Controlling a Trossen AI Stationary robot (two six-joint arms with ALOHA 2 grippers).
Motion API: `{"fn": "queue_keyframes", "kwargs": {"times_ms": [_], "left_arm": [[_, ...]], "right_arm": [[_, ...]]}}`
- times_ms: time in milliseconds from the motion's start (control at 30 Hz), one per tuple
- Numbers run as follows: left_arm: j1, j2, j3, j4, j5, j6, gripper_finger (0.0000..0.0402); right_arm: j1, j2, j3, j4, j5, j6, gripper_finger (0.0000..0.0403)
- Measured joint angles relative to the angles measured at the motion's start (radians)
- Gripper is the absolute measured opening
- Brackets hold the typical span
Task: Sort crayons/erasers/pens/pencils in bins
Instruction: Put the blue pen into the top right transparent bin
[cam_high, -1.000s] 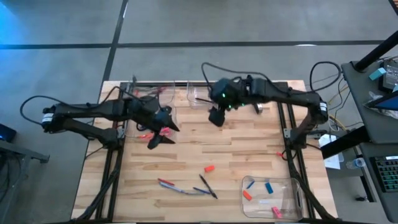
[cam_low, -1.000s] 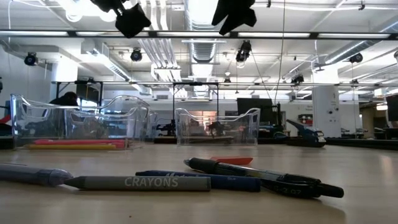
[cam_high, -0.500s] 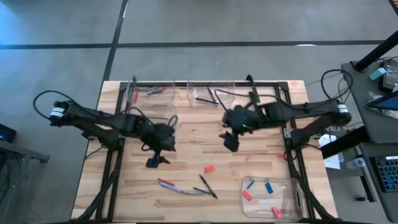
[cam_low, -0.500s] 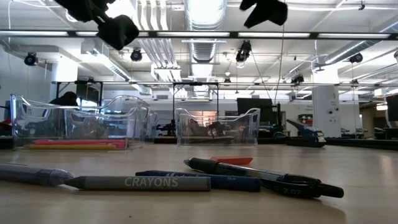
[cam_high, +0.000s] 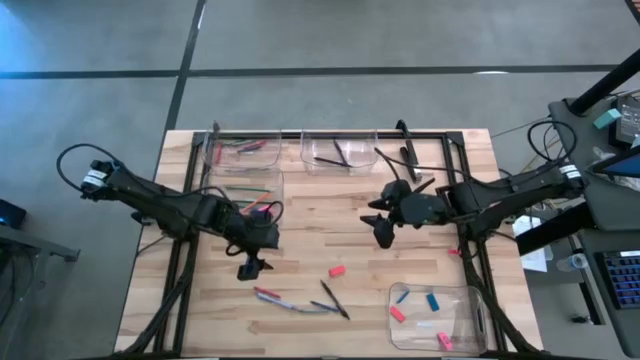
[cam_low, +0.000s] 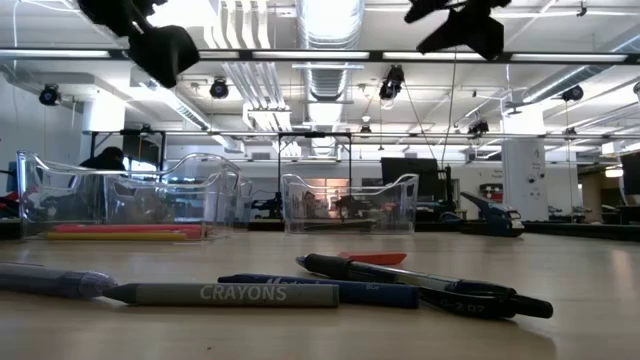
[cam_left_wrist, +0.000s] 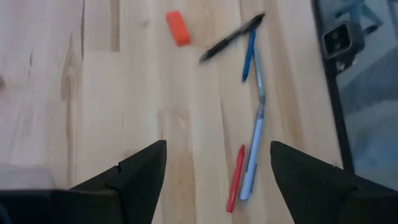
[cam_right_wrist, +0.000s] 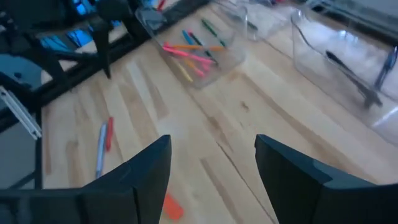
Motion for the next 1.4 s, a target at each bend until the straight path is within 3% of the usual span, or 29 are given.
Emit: {"fn": "queue_keyframes", "kwargs": {"times_ms": [300, 433, 633, 867, 1133, 1400], "left_arm": [[-0.006, 0.003, -0.004, -0.271, -0.018, 0.108, 0.027], [-0.02, 0.005, -0.025, -0.27, -0.008, 0.124, 0.027], [-0.058, 0.004, -0.117, -0.248, 0.089, 0.133, 0.027], [-0.141, 0.004, -0.223, -0.044, 0.085, 0.148, 0.027], [-0.212, 0.004, -0.278, 0.151, -0.054, 0.129, 0.027], [-0.257, 0.138, -0.224, 0.242, -0.097, 0.158, 0.0269]], "right_arm": [[-0.005, 0.031, -0.041, 0.003, -0.002, 0.017, 0.0221], [-0.011, 0.064, -0.013, 0.009, -0.001, 0.007, 0.0221], [-0.011, 0.068, 0.033, 0.011, 0.059, -0.031, 0.0221], [0.005, 0.068, 0.052, 0.011, 0.068, -0.038, 0.0221], [0.013, 0.069, 0.044, 0.007, 0.108, -0.03, 0.0221], [0.014, 0.071, 0.042, 0.003, 0.103, -0.01, 0.0221]]}}
